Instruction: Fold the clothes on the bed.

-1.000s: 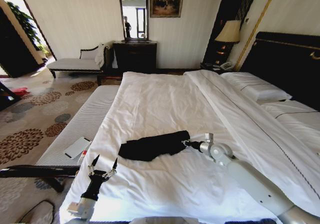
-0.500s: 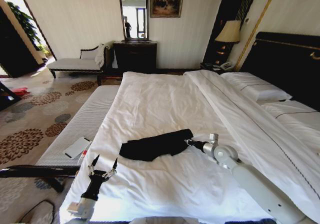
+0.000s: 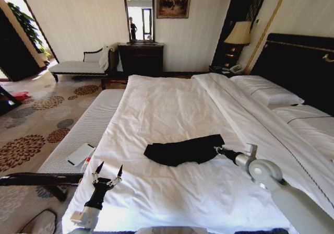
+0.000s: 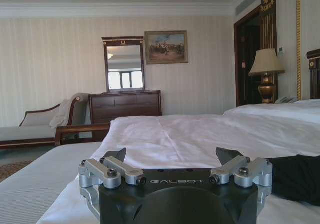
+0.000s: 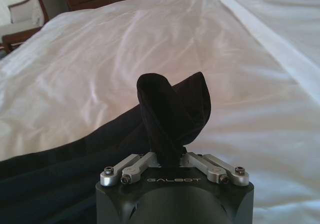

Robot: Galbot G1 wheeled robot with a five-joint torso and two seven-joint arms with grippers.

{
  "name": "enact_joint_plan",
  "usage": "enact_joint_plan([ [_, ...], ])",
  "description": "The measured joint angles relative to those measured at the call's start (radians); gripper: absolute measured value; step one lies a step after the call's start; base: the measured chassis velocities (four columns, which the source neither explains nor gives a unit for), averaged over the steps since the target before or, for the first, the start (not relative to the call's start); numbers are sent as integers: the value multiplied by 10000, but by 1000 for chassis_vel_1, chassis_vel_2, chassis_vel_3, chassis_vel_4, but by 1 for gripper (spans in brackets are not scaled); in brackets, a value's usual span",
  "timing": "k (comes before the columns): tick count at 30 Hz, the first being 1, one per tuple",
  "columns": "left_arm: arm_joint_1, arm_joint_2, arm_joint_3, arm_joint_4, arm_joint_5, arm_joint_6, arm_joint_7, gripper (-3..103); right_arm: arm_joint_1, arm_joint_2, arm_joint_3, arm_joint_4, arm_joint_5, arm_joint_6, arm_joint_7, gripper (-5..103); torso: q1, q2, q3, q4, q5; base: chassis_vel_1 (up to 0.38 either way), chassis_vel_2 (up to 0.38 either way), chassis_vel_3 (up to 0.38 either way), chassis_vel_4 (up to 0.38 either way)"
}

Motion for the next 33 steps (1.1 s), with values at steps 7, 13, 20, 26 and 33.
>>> enact_joint_plan([
  [7, 0, 0, 0, 0, 0, 0, 0, 100, -159, 132, 114, -54, -1105, 282, -72, 8, 0, 0, 0, -3, -2, 0, 0, 0, 0],
  [13, 0, 0, 0, 0, 0, 0, 0, 100, 524, 358, -833, 569, -868, 204, 393, 8, 0, 0, 1, 0, -4, 0, 0, 0, 0],
  [20, 0, 0, 0, 0, 0, -1, 0, 100, 1242, 743, -2021, 1389, -376, -84, 949, 8, 1, -2, 2, 1, -3, 0, 0, 0, 0],
  [26, 0, 0, 0, 0, 0, -1, 0, 100, 1762, 923, -2886, 1966, -181, -235, 1342, 8, 1, -2, 1, 0, -5, 0, 0, 0, 0],
  [33, 0, 0, 0, 0, 0, -1, 0, 100, 2234, 1253, -3787, 1719, -594, -292, 1410, 8, 1, -2, 1, 0, -3, 0, 0, 0, 0],
])
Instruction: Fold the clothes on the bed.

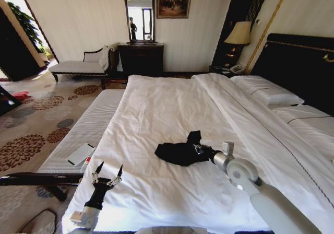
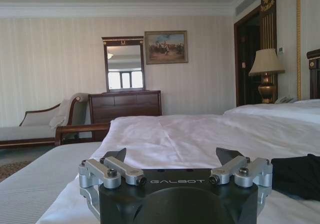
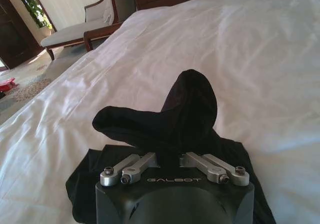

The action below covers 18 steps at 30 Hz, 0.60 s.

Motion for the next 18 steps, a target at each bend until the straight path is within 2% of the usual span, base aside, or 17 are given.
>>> enact_joint_plan([
  [9, 0, 0, 0, 1, 0, 0, 0, 100, 695, 247, -999, -649, -394, 18, 46, 8, 0, 0, 0, 0, -1, 0, 0, 0, 0],
  [18, 0, 0, 0, 0, 0, 1, 0, 100, 1049, 465, -1514, -803, -462, 37, 152, 8, 0, 0, 0, 1, 0, 0, 0, 0, 0],
])
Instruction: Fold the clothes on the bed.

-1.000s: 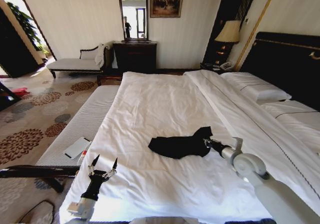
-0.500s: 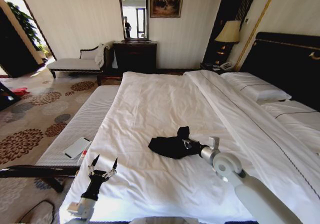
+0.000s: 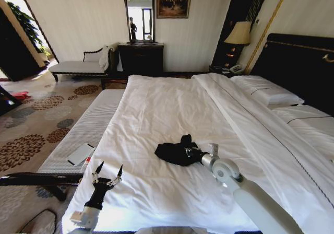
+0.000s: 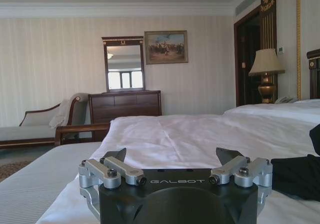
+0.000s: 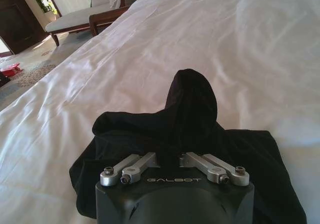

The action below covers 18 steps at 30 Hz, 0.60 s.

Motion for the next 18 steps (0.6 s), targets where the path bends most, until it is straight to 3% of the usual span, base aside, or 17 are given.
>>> enact_joint_plan([
  [3, 0, 0, 0, 1, 0, 0, 0, 100, -42, 40, -20, 31, -74, -1, -38, 5, 0, 0, 0, -1, 1, 0, 0, 0, 0],
  [5, 0, 0, 0, 0, 0, 0, 0, 100, -149, 30, -26, 179, -220, 0, -158, 15, 0, 0, 0, -1, 1, 0, 0, 0, 0],
  [7, 0, 0, 0, 0, 0, 0, 0, 100, -207, 17, -39, 275, -277, -1, -184, 15, 0, 0, 0, -1, 0, 0, 0, 0, 0],
  [10, 0, 0, 0, 0, 0, -1, 0, 100, -400, -21, -67, 539, -556, 0, -254, 32, 0, 0, 0, -1, 1, 0, 0, 0, 0],
  [16, 1, 0, 0, 0, 0, -1, 0, 100, -556, -84, 2, 903, -871, 6, -358, 48, 0, 0, 0, 0, 2, 0, 0, 0, 0],
  [18, 0, 0, 0, 0, 0, 0, 0, 100, -696, -178, 177, 1216, -871, 14, -378, 59, 0, 0, 0, 0, 1, 0, 0, 0, 0],
])
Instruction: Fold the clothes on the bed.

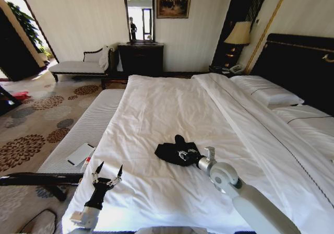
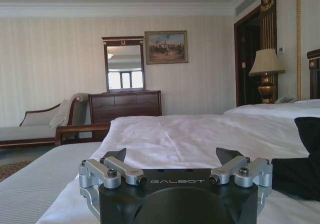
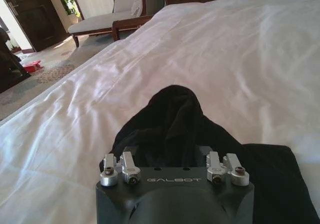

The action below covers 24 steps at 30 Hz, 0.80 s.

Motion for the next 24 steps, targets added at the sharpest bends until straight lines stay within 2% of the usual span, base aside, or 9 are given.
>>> enact_joint_plan([
  [5, 0, 0, 0, 0, 0, 0, 0, 100, -744, -163, 533, 904, 1, 50, -86, 76, -1, 0, -1, -1, 0, 0, 0, 0, 0],
  [7, 0, 0, 0, 0, 0, 0, 0, 100, -1193, -165, 896, 1295, 1, 197, -193, 86, -1, 1, -1, -2, 0, 0, 0, 0, 0],
  [8, 0, 0, 0, 0, 0, 0, 0, 100, -1193, -165, 896, 1295, 1, 197, -193, 86, -1, 1, -1, -2, 0, 0, 0, 0, 0],
  [10, 0, 0, 0, 0, 0, 0, 0, 100, -1456, -85, 1268, 1444, -33, 517, -273, 96, -1, 3, -2, -5, -2, 0, 0, 0, 0],
  [13, 0, 0, -1, 0, 0, 0, 0, 100, -1373, -12, 1386, 1187, -251, 878, -316, 99, -1, 3, -2, -3, -1, 0, 0, 0, 0],
  [18, -1, 0, -1, 0, 0, -1, 0, 100, -406, 291, 1162, -1280, -2823, 2566, -455, 100, 0, 1, 0, 1, 3, 0, 0, 0, 0],
  [19, -1, 0, -1, 0, 0, -1, 0, 100, -406, 291, 1162, -1280, -2823, 2566, -455, 100, 0, 1, 0, 1, 3, 0, 0, 0, 0],
  [22, 0, 0, -1, 0, 0, 0, 0, 100, 1, 401, 934, -2365, -4005, 3285, -585, 100, 0, 2, 0, 0, 2, 0, 0, 0, 0],
  [24, 0, 0, -1, 0, 0, 0, 0, 100, 50, 444, 820, -2525, -4173, 3378, -600, 100, 0, 2, 0, -1, 1, 0, 0, 0, 0],
])
